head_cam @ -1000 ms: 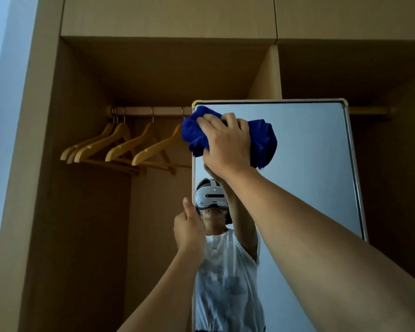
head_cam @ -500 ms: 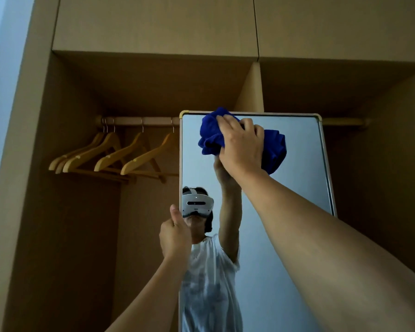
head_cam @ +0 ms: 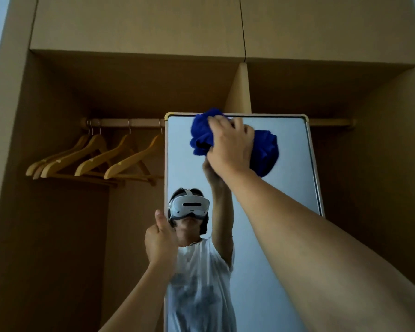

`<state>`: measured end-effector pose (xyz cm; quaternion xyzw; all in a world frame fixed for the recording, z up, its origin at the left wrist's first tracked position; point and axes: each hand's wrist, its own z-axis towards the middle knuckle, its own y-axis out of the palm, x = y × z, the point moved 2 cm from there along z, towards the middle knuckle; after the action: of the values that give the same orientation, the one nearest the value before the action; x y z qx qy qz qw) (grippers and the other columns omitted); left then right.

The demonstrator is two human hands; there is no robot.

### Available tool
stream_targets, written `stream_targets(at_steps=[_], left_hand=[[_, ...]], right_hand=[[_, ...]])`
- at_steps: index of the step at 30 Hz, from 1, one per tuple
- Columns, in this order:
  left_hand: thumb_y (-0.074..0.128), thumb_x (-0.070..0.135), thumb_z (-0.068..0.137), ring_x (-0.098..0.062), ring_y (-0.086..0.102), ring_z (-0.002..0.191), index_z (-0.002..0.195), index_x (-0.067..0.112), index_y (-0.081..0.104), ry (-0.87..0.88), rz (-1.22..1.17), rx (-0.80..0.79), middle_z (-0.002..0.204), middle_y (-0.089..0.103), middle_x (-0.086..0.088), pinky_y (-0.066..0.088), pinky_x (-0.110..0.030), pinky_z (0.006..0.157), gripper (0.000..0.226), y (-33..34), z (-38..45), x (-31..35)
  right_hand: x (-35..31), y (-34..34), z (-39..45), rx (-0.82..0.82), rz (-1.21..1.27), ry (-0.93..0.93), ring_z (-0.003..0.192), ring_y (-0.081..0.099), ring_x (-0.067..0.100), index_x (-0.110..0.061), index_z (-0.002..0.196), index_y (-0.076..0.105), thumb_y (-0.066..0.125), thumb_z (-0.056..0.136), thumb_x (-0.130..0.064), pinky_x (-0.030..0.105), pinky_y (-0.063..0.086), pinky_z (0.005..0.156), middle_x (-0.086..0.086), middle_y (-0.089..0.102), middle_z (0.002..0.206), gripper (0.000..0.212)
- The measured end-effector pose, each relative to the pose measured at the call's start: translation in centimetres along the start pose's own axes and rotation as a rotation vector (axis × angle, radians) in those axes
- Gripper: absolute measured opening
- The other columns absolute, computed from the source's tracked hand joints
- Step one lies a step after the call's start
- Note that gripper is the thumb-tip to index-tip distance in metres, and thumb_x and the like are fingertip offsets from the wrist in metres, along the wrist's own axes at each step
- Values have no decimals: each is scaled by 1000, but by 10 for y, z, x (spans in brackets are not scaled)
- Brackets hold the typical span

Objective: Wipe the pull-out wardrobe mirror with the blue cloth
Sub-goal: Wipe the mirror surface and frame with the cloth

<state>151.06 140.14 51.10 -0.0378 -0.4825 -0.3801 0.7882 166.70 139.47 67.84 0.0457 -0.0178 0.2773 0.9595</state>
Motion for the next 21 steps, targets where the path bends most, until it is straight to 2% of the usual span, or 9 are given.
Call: stream_targets(at_steps=[5,9,15,19,21], left_hand=[[31,46,98,-21,44,51,55,10,43,16,-15,6,52,46,-9,37,-34,58,57,0,-1,1],[30,45,99,-21,44,51,55,9,43,42,2,29,51,45,-8,36,-33,59,58,1,-2,2],[29,50,97,-24,53,60,65,7,50,5,22,59,62,53,-12,42,-33,59,58,1,3,-4],[29,50,97,-24,53,61,65,8,50,21,43,88,63,54,-11,40,-32,58,57,2,5,-6],[30,50,97,-22,54,61,65,10,50,17,42,106,64,55,-10,38,-28,56,55,2,6,-6]], right_hand=[[19,-2,-2,27,-11,12,109,49,26,-20,123,54,65,74,-15,40,33,89,-1,60,125,51],[54,-9,-5,82,-7,158,104,49,26,-20,118,55,65,72,-13,39,31,87,-2,62,118,48],[86,-15,-1,80,-68,254,102,50,27,-19,117,53,67,74,-15,41,32,87,2,63,111,45],[101,-18,-5,143,-37,463,101,51,26,-18,105,55,69,72,-18,41,32,87,2,64,104,36],[97,-17,-4,149,-28,469,99,51,26,-18,103,56,70,71,-19,41,32,86,2,64,102,35]])
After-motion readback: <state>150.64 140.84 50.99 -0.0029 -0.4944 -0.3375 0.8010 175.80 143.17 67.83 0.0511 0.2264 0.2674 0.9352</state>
